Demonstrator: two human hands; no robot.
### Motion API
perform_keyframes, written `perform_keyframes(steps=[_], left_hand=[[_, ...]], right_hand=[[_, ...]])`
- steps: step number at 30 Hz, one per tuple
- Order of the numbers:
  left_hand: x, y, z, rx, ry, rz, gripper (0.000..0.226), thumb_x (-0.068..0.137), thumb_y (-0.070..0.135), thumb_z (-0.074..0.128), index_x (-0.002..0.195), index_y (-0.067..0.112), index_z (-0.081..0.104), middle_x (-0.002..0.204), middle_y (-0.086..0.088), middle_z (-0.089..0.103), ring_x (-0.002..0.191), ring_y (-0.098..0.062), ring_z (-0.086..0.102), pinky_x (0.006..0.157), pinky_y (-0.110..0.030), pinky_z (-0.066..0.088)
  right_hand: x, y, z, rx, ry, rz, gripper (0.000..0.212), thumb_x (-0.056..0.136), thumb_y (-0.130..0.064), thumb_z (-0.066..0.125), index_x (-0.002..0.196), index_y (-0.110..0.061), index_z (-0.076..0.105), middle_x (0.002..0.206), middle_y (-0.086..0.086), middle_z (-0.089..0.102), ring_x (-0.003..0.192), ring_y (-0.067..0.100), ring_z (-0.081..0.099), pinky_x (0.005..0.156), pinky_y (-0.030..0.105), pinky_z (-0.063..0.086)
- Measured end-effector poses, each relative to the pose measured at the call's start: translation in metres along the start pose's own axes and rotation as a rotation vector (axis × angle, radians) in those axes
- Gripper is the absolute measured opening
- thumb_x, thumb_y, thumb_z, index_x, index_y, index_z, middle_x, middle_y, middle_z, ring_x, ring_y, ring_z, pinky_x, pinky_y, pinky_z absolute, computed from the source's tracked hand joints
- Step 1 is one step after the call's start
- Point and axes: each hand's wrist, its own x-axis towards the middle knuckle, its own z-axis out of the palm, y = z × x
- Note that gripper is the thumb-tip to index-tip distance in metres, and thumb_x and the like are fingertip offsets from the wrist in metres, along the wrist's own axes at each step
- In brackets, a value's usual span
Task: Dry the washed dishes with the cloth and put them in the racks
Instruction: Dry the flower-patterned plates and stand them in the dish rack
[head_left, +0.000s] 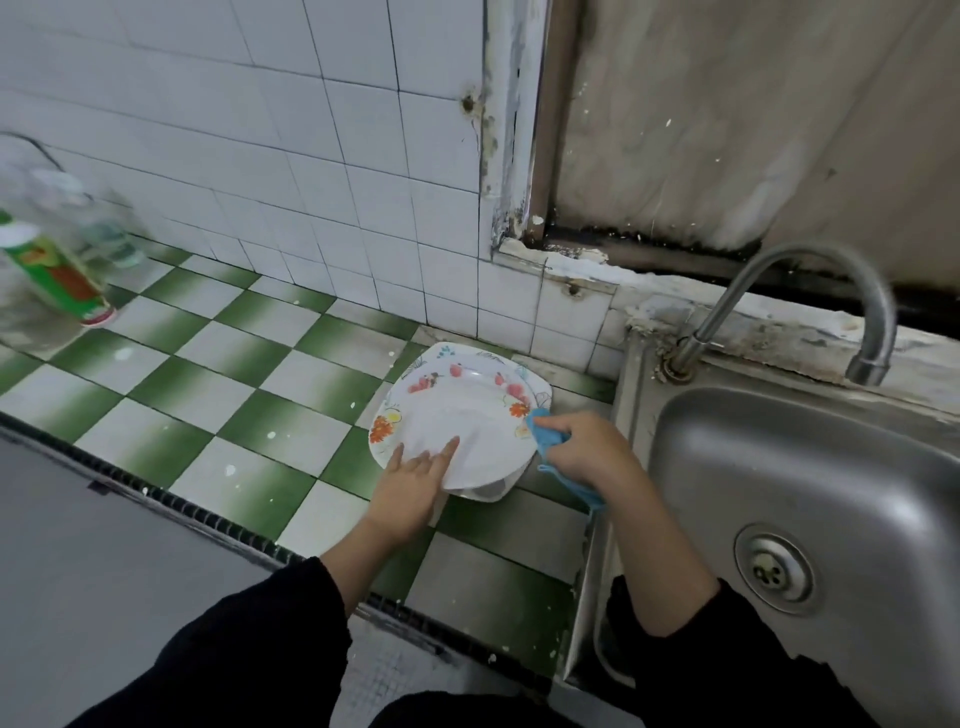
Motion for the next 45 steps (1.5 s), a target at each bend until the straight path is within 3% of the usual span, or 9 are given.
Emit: perform_keyframes(steps=[5,9,13,18,23,27,35,40,45], left_hand=[[-0.014,0.010,-0.032,-0.005,0.038,0.084,0.090,0.091,-0.008,0.042,0.152,0.027,-0.015,0.154,-0.009,0.037,0.146,-0.024,0.027,0.121,-0.045,0.001],[-0.018,0.003,-0.031,-0.022,0.259,0.298,0.118,0.061,-0.015,0.065,0.154,0.028,0.005,0.108,-0.008,0.072,0.104,-0.026,0.068,0.105,-0.054,0.038],[-0.028,0.005,-0.056,-0.159,0.359,0.302,0.102,0.060,-0.004,0.051,0.151,0.028,0.019,0.072,0.000,0.068,0.063,-0.028,0.062,0.068,-0.022,0.047],[-0.034,0.015,-0.099,-0.641,0.544,0.090,0.081,0.077,0.007,0.032,0.152,0.036,0.023,0.112,-0.010,0.069,0.083,-0.022,0.061,0.069,-0.017,0.037],[-0.018,0.024,-0.141,-0.942,0.923,-0.048,0.059,0.099,0.011,0.044,0.148,0.032,0.020,0.057,0.005,0.043,0.046,-0.005,0.039,0.052,-0.018,0.031],[-0.018,0.047,-0.187,-1.075,1.029,-0.007,0.048,0.099,0.006,0.043,0.143,0.024,0.036,0.071,0.027,0.063,0.059,0.011,0.050,0.064,-0.006,0.040],[-0.055,0.064,-0.237,-1.318,1.117,0.124,0.039,0.094,0.017,0.044,0.125,0.037,0.052,0.131,0.019,0.057,0.129,-0.005,0.051,0.110,-0.026,0.038],[-0.060,0.048,-0.258,-1.475,1.219,0.029,0.037,0.101,0.004,0.044,0.125,0.030,0.055,0.106,0.005,0.072,0.097,-0.007,0.067,0.088,-0.024,0.052],[-0.082,0.030,-0.267,-1.662,1.328,0.030,0.035,0.102,0.004,0.043,0.123,0.028,0.057,0.094,0.015,0.074,0.085,-0.003,0.066,0.078,-0.019,0.052]], right_hand=[[-0.007,0.002,-0.022,0.072,0.061,-0.044,0.053,0.090,-0.012,0.055,0.136,-0.038,0.054,0.139,0.007,0.053,0.112,0.027,0.056,0.085,0.027,0.042],[-0.012,0.004,-0.038,0.176,0.113,-0.058,0.053,0.087,-0.011,0.057,0.133,-0.038,0.058,0.133,0.009,0.058,0.103,0.024,0.059,0.078,0.024,0.038],[-0.018,0.004,-0.052,0.346,0.180,-0.101,0.056,0.085,-0.005,0.055,0.130,-0.038,0.061,0.126,0.006,0.061,0.081,0.017,0.059,0.068,0.026,0.043],[-0.022,-0.012,-0.062,0.701,0.360,-0.234,0.060,0.089,0.001,0.049,0.132,-0.040,0.057,0.118,0.006,0.062,0.076,0.021,0.062,0.069,0.040,0.058],[-0.041,-0.065,-0.038,0.878,0.573,-0.479,0.061,0.098,0.000,0.044,0.144,-0.040,0.039,0.122,-0.015,0.055,0.085,-0.006,0.059,0.076,0.020,0.053],[-0.057,-0.115,0.012,0.569,0.724,-0.786,0.050,0.099,-0.026,0.041,0.144,-0.048,0.036,0.160,-0.003,0.026,0.148,0.010,0.020,0.118,0.048,0.026],[-0.021,-0.154,-0.097,0.989,0.792,-0.510,0.049,0.089,-0.029,0.044,0.135,-0.015,0.056,0.138,0.006,0.053,0.132,0.027,0.046,0.108,0.034,0.036],[-0.066,-0.146,-0.032,0.236,0.797,-1.311,0.046,0.096,-0.018,0.046,0.142,-0.016,0.048,0.155,0.010,0.037,0.150,0.027,0.019,0.122,0.044,0.015],[-0.036,-0.124,-0.063,0.509,0.821,-0.927,0.058,0.099,-0.038,0.039,0.153,-0.031,0.019,0.163,-0.004,0.015,0.152,0.016,0.004,0.123,0.048,0.006]])
